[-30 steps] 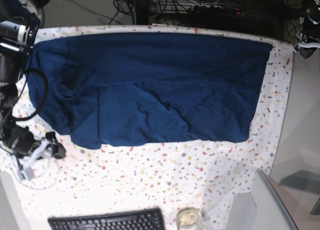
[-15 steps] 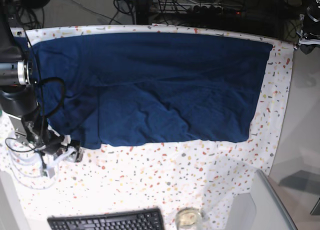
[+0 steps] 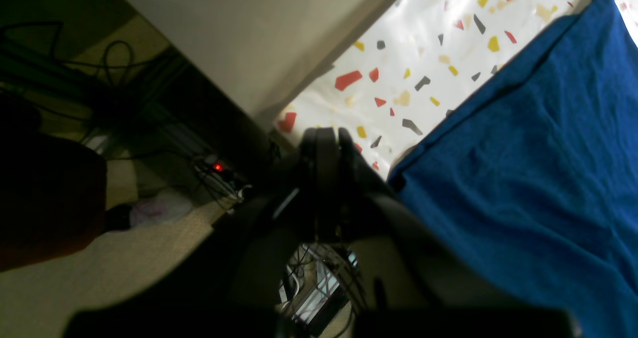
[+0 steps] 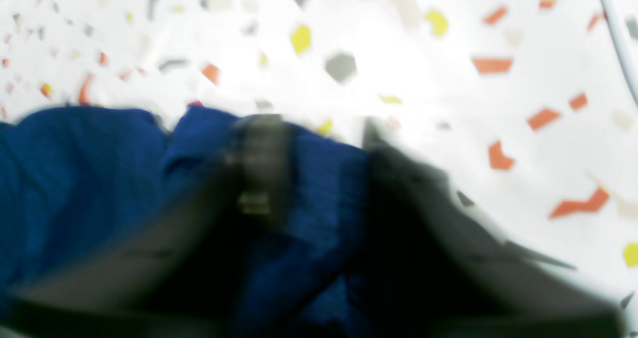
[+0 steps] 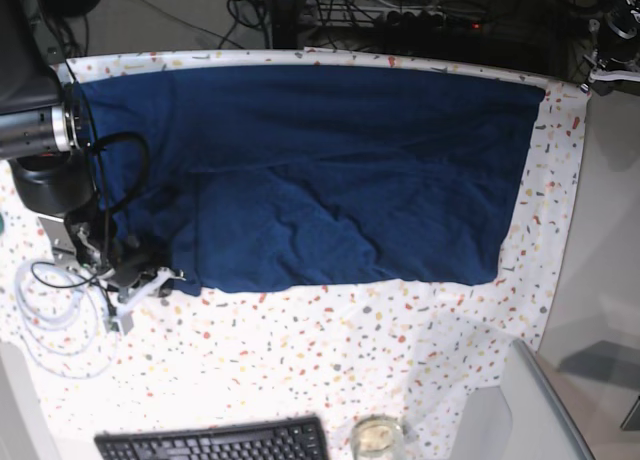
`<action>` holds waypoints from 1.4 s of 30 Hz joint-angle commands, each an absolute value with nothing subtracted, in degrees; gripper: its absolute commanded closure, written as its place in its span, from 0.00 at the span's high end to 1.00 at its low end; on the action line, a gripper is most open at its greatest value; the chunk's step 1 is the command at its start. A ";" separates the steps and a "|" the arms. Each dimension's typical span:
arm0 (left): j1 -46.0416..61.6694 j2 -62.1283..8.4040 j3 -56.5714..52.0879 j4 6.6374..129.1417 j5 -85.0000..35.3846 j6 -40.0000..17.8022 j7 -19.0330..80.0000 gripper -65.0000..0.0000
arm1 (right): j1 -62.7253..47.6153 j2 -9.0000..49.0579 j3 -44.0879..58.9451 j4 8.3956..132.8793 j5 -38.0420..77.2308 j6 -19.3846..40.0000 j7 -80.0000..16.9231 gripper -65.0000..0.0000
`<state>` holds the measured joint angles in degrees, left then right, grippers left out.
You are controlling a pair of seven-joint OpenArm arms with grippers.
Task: Layout the t-shirt on the table in an organized manner, then fold the t-shirt properly
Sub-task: 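Release the edge and move the right gripper to the shirt's end, then grasp the shirt's end with the right gripper and pull it outward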
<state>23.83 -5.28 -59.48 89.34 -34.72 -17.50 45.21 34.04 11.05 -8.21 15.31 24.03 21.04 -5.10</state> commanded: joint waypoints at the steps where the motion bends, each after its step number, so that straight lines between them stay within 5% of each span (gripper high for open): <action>1: 24.22 -6.37 -59.82 90.15 -35.30 -17.63 44.00 0.00 | 36.09 11.74 -7.87 16.22 24.66 21.49 -4.88 0.00; 4: 24.22 -6.37 -59.65 90.24 -35.30 -17.63 44.00 0.00 | 35.38 12.00 -7.78 20.35 24.84 21.41 -7.34 0.05; 28: 22.55 -6.20 -59.47 89.89 -35.03 -17.63 44.26 0.00 | -0.48 10.95 1.63 85.93 25.01 20.97 -32.84 0.00; 42: 22.55 -6.20 -59.47 89.89 -35.21 -17.63 44.26 0.00 | -11.12 10.77 1.71 92.35 24.75 20.97 -32.57 0.00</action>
